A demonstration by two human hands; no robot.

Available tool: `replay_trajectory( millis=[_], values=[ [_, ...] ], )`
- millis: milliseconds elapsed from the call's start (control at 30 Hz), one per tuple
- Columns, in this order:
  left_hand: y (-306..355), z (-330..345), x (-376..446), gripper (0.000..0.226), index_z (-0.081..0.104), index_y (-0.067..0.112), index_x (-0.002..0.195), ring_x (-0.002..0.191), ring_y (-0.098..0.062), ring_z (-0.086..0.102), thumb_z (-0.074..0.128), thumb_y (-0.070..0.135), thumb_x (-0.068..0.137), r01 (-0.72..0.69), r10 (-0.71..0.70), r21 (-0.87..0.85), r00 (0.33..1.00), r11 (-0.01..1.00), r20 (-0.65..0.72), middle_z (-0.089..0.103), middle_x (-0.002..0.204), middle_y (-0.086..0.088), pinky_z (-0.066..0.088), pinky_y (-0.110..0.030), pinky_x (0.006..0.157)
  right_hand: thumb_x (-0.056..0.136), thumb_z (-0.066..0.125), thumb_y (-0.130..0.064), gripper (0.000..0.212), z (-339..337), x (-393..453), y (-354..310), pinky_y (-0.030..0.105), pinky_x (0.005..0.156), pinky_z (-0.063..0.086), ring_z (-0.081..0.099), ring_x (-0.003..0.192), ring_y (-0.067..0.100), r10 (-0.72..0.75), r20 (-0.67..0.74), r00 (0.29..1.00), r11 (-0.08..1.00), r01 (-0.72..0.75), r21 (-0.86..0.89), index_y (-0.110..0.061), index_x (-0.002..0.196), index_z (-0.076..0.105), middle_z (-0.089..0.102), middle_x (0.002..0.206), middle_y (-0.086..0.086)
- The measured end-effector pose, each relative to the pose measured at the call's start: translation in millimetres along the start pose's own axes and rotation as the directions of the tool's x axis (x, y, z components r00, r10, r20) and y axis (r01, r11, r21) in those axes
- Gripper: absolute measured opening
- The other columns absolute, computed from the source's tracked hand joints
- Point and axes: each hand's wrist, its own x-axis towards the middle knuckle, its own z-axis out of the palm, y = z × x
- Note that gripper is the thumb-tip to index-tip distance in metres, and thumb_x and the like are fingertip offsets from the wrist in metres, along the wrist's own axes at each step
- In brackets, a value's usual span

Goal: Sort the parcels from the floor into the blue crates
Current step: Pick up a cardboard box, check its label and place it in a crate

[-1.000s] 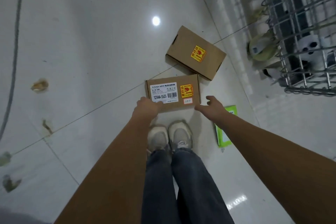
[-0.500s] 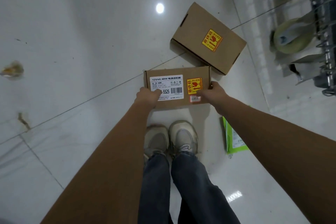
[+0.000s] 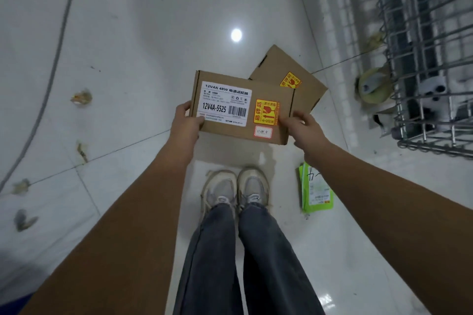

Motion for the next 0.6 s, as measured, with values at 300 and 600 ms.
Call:
replay_trajectory(
  millis=[300, 600],
  values=[
    [74, -73, -120, 0.043, 0.049, 0.030, 0.126, 0.089, 0.002, 0.055, 0.056, 0.008, 0.089, -0.288, 0.280, -0.042, 0.950, 0.957, -0.140, 0.058, 0.101, 0.011, 0.041, -0.014, 0.073, 0.091, 0.059, -0.030, 0.046, 3, -124, -79, 0.046, 0.106, 0.040, 0.058, 0.115, 0.019, -0.241, 0.079, 0.967, 0.957, 0.223, 0.186, -0.027, 0.136, 0.048, 0.060, 0.129, 0.003],
    [63, -123, -216, 0.010, 0.056, 0.036, 0.095, 0.076, 0.003, 0.068, 0.060, 0.028, 0.090, -0.296, 0.132, -0.406, 0.914, 0.864, -0.384, 0.071, 0.083, 0.014, 0.048, -0.017, 0.072, 0.095, 0.052, -0.020, 0.041, 29, -210, -110, 0.018, 0.083, 0.048, 0.063, 0.106, 0.008, -0.441, 0.242, 0.864, 0.898, 0.427, 0.111, -0.032, 0.134, 0.049, 0.066, 0.118, -0.002]
  ],
)
